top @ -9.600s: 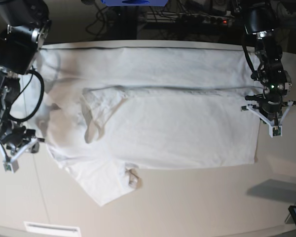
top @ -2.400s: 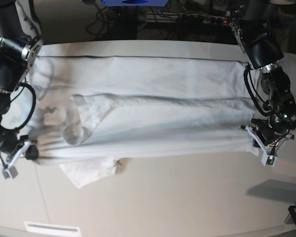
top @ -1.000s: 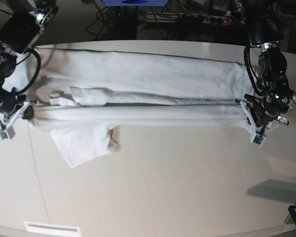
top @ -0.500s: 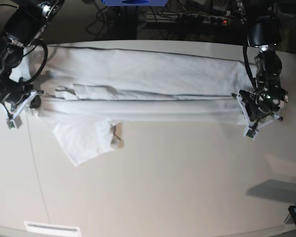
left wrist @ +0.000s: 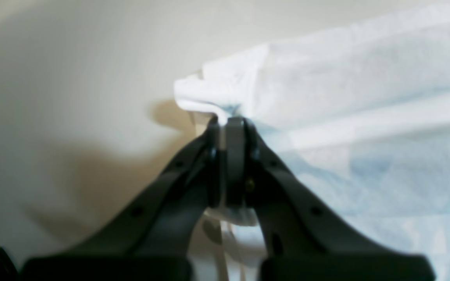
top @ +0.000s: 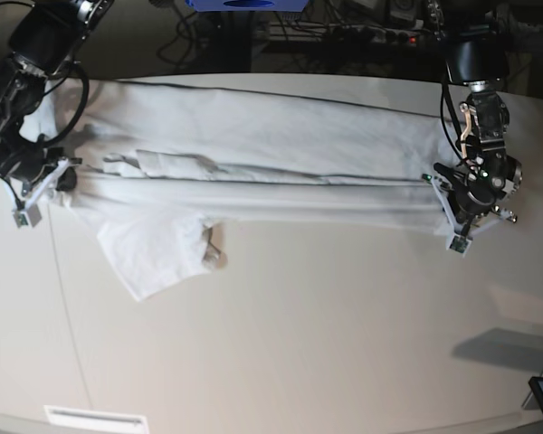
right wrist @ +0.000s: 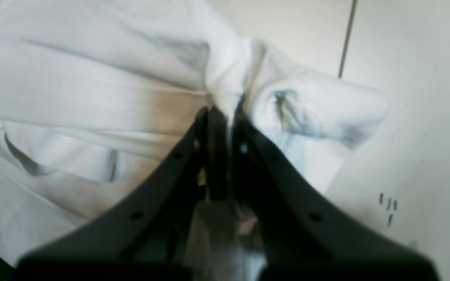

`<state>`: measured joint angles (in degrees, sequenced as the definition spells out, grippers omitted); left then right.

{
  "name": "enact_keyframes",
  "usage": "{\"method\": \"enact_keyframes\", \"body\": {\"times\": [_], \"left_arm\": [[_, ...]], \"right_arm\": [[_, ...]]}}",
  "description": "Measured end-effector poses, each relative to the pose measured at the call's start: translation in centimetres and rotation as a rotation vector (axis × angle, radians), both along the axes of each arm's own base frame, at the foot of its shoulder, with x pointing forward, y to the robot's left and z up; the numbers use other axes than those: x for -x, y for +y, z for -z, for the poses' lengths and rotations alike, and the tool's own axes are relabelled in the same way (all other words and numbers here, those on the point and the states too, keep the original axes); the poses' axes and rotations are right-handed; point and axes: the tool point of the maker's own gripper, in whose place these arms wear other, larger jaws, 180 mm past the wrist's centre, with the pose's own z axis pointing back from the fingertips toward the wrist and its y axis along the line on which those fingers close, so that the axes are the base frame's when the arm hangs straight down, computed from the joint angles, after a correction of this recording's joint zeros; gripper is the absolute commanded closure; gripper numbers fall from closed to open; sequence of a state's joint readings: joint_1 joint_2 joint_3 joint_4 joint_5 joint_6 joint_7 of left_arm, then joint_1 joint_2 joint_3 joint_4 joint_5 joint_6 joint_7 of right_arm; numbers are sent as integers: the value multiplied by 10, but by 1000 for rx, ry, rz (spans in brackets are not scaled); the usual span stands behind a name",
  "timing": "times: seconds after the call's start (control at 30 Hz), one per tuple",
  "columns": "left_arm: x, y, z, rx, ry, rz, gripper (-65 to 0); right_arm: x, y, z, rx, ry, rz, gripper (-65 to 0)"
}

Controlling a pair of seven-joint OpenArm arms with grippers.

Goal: Fold the T-shirt properly
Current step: 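Open both grippers to release the folded strip and raise them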

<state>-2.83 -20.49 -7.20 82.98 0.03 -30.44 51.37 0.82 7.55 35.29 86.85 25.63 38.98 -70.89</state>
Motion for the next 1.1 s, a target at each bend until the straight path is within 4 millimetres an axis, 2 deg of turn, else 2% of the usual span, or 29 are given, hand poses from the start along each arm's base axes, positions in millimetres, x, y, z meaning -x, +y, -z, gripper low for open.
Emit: {"method": "enact_keyframes", "body": {"times": [0.17, 0.27, 0.33, 0.5, 0.57, 0.83, 0.93, 1.03, 1.1], "left_arm": [[-3, 7, -4, -12, -9, -19, -190], [-3, 16, -9, 8, -36, -55, -269], [-2, 20, -11, 18, -44, -77, -299], [-1, 22, -11, 21, -43, -78, -304], [0, 22, -11, 18, -42, -79, -304], [0, 22, -10, 18, -42, -81, -304], [0, 24, -12, 14, -41, -83, -304], [2, 27, -13, 2, -34, -91, -304], [2, 27, -16, -7, -34, -90, -304]], "right_arm": [[1, -1, 0, 0, 2, 2, -77], [4, -10, -1, -10, -3, 50, -102], [8, -18, -3, -20, -11, 84, -174], [9, -30, -8, -28, -40, 136, -443], [17, -43, -5, 13, -5, 164, -496], [33, -69, -8, -34, -13, 348, -508], [42, -82, -8, 3, 3, 388, -508], [45, -92, -22, 50, -12, 402, -509], [38, -95, -38, 79, -64, 397, -511]]}}
